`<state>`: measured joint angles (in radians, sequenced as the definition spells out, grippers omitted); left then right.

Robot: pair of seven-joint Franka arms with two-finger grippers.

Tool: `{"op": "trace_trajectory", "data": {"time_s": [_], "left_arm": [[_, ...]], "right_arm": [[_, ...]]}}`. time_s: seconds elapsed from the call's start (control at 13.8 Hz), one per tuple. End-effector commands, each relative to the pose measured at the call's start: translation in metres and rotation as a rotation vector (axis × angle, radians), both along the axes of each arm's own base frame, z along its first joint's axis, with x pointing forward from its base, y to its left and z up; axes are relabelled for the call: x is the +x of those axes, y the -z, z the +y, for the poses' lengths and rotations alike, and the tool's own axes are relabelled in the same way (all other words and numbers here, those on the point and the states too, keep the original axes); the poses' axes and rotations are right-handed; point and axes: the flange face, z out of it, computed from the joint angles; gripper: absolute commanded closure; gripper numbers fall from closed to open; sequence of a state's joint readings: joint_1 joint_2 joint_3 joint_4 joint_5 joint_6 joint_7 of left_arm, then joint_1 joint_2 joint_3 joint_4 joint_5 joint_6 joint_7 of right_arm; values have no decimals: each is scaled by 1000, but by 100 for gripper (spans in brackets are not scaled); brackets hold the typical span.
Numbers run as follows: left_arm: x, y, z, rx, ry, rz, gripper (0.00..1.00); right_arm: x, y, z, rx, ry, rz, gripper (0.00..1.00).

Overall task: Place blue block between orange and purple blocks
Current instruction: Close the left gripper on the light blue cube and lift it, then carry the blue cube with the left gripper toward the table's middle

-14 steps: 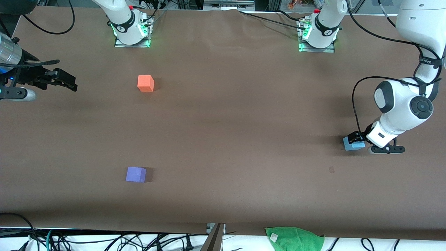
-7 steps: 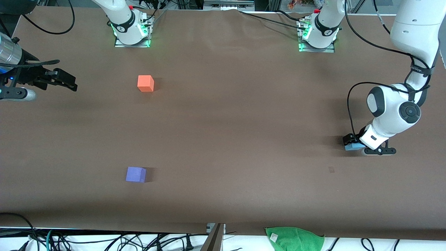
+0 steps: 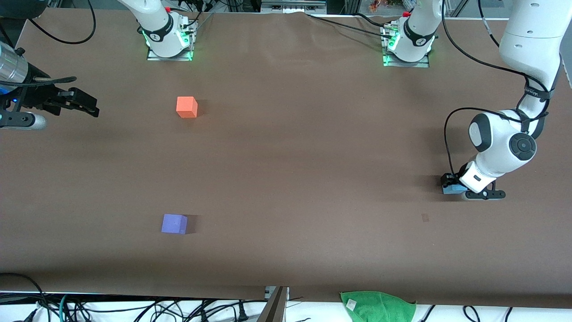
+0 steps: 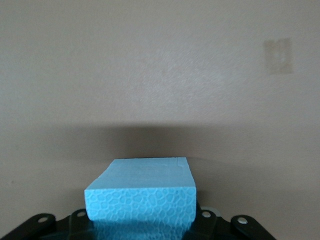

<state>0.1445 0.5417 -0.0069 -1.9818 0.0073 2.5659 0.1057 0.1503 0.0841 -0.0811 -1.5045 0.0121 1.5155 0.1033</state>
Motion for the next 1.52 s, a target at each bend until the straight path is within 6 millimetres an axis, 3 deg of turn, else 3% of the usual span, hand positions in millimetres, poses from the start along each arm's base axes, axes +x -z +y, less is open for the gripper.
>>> {"op": "trace_trajectory", "data": {"time_s": [0.0,0.07,0.29,0.43,0.65,0.87,1.01,1.23,1.45], "left_arm": [[13,-63,-27,-14,54,27,78],[18,-86,-37,-22,66,55,78],[27,-143,-98,-58,96,136,77],[26,-169,-162,-85,81,172,76],[13,-185,-269,-105,34,162,75],[2,-168,-383,-119,1,175,75],[-8,-147,-442,-140,-35,174,75],[-40,-97,-525,-143,-52,120,75],[-83,-33,-583,-80,-69,48,73]], "right_arm": [[-1,-4,-2,-5,-13,3,0],[-1,-4,-2,-5,-13,3,0],[-1,-4,-2,-5,-13,2,1],[-1,-4,-2,-5,-13,2,1],[-1,-4,-2,-5,-13,3,1],[-1,-4,-2,-5,-13,3,1],[-1,-4,-2,-5,-13,3,1],[-1,-4,-2,-5,-11,3,1],[1,-5,2,-5,-17,-11,1]]}}
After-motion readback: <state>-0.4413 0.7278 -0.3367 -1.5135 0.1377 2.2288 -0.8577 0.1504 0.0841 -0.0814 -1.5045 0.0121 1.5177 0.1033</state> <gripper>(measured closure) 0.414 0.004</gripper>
